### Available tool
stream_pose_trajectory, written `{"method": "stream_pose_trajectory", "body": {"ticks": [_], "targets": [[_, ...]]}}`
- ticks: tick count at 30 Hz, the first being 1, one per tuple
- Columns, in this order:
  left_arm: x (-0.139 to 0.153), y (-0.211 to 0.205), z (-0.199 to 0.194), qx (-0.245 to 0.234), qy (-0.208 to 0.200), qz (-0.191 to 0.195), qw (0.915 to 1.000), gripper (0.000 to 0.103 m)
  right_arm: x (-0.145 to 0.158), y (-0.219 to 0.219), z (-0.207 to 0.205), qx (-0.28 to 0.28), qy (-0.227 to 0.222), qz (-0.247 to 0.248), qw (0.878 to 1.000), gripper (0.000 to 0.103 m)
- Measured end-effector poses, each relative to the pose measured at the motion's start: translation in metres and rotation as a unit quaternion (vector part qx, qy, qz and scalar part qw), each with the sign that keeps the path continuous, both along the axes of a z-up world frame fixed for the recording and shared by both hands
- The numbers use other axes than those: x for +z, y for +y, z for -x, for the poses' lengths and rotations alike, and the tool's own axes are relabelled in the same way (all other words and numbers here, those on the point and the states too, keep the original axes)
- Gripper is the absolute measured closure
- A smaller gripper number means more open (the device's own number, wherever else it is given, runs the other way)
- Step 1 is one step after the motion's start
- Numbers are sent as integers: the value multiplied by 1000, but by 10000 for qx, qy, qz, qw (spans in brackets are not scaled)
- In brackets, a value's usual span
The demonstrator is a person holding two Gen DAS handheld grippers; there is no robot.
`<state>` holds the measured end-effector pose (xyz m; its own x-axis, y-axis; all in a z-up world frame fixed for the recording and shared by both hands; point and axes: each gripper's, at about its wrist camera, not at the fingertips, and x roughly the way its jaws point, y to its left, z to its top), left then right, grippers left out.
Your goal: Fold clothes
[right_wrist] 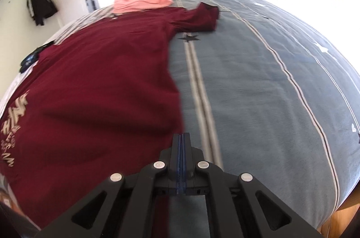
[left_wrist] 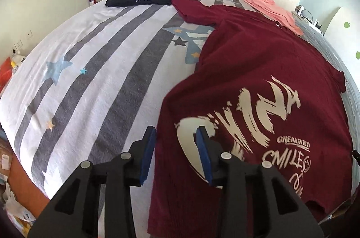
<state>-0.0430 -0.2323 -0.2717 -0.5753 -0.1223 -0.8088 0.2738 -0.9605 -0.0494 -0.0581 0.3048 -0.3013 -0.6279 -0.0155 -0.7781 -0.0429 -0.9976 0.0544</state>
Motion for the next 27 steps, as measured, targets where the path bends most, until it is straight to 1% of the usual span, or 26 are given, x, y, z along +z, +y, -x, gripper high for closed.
{"method": "stream_pose_trajectory", "body": {"ticks": [1, 2, 3, 5, 7, 11, 12, 14, 15, 16, 17, 18, 19, 20, 21, 24, 26, 27], "targets": [[-1, 3, -4, -29, -6, 34, 10000, 67, 3, -8, -5, 99, 48, -46, 9999, 98], [-2, 7, -8, -57, -12, 69, 10000, 66, 6, -15, -11, 181, 86, -98, 9998, 92], [-3, 10, -12, -86, -18, 103, 9999, 66, 7, -21, -18, 205, 122, -141, 9996, 89], [-4, 17, -21, -143, -30, 172, 9997, 64, 7, -27, -27, 241, 161, -207, 9994, 76], [-8, 21, -28, -193, -34, 194, 9996, 64, 3, -29, -32, 268, 162, -251, 9992, 75], [-22, 20, -41, -271, -14, 75, 9996, 64, -5, -31, -43, 321, 166, -337, 9988, 73], [-28, 21, -42, -316, -20, 84, 9995, 63, -6, -32, -45, 334, 167, -359, 9987, 73], [-36, 25, -45, -412, 37, 240, 9989, 64, -10, -33, -50, 360, 169, -403, 9984, 71], [-37, 27, -46, -452, 111, 275, 9985, 68, -12, -34, -53, 373, 170, -424, 9983, 71], [-36, 28, -48, -489, 200, 292, 9982, 91, -14, -35, -56, 387, 171, -446, 9981, 71], [-34, 28, -49, -516, 263, 340, 9977, 99, -16, -35, -58, 400, 172, -468, 9980, 73], [-32, 28, -50, -540, 315, 400, 9972, 99, -18, -36, -61, 413, 173, -490, 9978, 77], [-30, 26, -51, -508, 331, 477, 9970, 100, -20, -37, -64, 426, 174, -511, 9976, 94], [-28, 23, -51, -454, 333, 559, 9968, 100, -21, -37, -66, 439, 175, -533, 9975, 97], [-26, 20, -52, -401, 334, 641, 9966, 100, -23, -38, -69, 453, 175, -555, 9973, 97], [-21, -3, -55, -37, 276, 639, 9976, 100, -23, -36, -72, 433, 81, -607, 9972, 99], [-18, -18, -59, 105, 255, 633, 9976, 100, -18, -32, -74, 360, 87, -689, 9969, 100], [-17, -20, -60, 101, 250, 661, 9974, 100, -18, -29, -74, 304, 57, -747, 9967, 100]]}}
